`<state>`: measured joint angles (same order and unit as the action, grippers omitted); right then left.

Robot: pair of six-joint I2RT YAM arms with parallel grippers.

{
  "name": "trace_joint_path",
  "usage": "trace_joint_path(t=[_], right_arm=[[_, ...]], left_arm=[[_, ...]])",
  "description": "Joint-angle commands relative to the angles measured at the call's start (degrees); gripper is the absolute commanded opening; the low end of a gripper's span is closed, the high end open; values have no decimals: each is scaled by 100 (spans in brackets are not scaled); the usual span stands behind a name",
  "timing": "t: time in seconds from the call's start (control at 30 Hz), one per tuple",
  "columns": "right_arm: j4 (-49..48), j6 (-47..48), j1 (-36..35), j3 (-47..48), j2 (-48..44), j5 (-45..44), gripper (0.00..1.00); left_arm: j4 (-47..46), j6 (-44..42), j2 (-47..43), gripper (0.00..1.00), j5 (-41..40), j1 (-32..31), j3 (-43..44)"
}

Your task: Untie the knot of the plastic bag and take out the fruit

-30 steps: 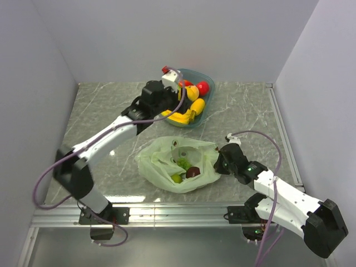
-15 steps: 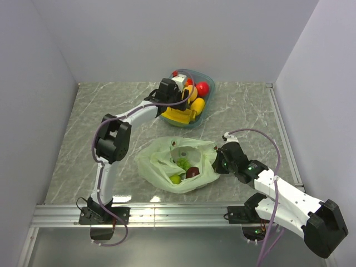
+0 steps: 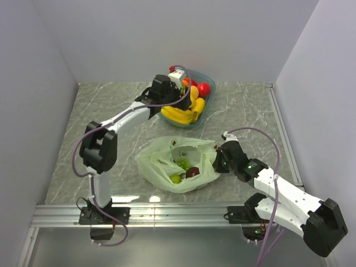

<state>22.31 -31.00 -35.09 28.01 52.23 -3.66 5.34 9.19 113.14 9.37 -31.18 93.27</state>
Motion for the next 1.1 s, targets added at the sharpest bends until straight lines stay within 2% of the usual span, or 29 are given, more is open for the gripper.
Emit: trace_joint_path(t=[0.0,0.13,0.3,0.5,0.57,0.77,0.8,0.9,1.07], right_arm=[[-60,51,20,293,24,-187,0],[-33,42,20,310,-19,-319,0],[-16,-28,11,240,7,-320,0],[116,-274,-6,56,-186,-346,0],[256,-406,-15,3,-344,-328,0],[318,-705,-15,-138,-529,-284,0],[327,-740,-33,-147,-538,-284,0],[275,-846,-33,-199,-495,-240,0],[213,-960,-42,-217,-424,-223,0]], left_arm=[[1,-119,-967,95,232,-169,-326],[151,-374,-1750,91,346,-529,-1038],[397,-550,-2778,84,320,-1477,-2137],[485,-85,-3394,81,93,-2339,-3235],[651,-40,-3491,79,-712,-2750,-3534],[459,494,-3633,78,-919,-3700,-4431],[302,574,-3633,75,-919,-3816,-4545],[38,820,-3370,69,-1366,-4264,-4976],[63,1119,-3105,69,-2122,-4888,-5152]])
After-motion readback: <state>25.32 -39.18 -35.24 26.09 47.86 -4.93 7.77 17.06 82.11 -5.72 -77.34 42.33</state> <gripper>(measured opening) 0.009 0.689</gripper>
